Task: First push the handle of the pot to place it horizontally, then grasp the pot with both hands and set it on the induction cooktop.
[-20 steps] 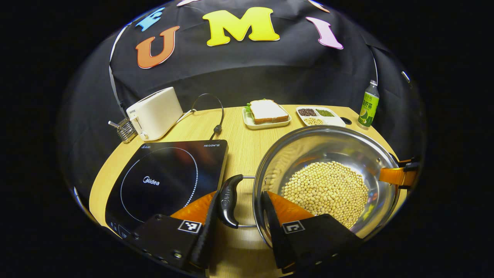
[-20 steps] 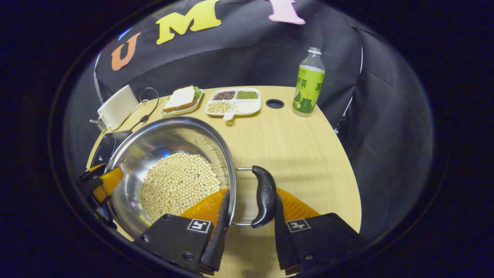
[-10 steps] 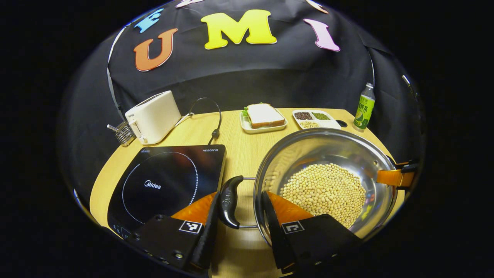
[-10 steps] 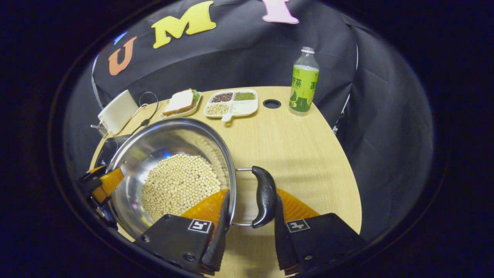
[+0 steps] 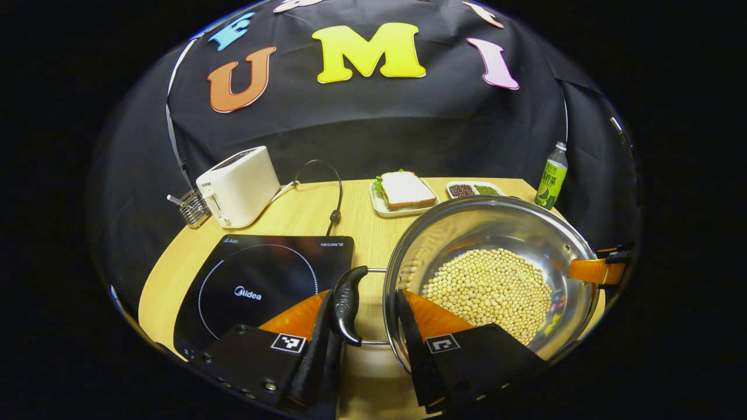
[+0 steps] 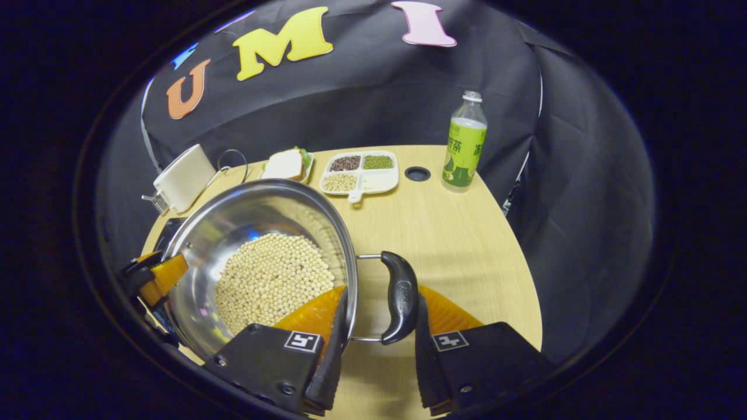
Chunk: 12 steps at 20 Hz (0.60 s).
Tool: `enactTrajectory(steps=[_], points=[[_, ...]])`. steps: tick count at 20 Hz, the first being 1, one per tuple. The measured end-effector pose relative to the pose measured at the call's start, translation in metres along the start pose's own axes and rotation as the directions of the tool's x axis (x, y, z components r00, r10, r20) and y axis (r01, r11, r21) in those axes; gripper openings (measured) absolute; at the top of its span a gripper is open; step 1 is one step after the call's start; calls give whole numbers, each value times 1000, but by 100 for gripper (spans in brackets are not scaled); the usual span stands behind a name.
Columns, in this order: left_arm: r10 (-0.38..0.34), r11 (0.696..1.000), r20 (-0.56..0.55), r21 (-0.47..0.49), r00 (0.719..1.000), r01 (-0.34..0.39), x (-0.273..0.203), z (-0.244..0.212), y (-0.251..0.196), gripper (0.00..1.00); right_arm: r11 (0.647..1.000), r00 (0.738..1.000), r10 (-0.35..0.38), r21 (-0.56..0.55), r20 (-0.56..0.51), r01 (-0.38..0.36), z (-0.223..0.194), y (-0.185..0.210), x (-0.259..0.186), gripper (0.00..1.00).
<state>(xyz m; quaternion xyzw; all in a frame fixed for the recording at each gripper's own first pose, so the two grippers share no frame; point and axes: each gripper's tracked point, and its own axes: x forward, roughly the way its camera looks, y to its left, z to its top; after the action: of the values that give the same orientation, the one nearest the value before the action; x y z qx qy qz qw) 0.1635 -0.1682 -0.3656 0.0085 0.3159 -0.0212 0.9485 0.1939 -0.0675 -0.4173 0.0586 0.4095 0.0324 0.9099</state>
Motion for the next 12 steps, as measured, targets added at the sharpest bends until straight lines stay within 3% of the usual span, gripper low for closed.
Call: enactTrajectory(steps=[12], points=[[12, 1000, 15, -10, 1000, -11, -13, 19, 38, 60, 1000, 1000, 15, 6, 20, -15, 18, 41, -18, 53]])
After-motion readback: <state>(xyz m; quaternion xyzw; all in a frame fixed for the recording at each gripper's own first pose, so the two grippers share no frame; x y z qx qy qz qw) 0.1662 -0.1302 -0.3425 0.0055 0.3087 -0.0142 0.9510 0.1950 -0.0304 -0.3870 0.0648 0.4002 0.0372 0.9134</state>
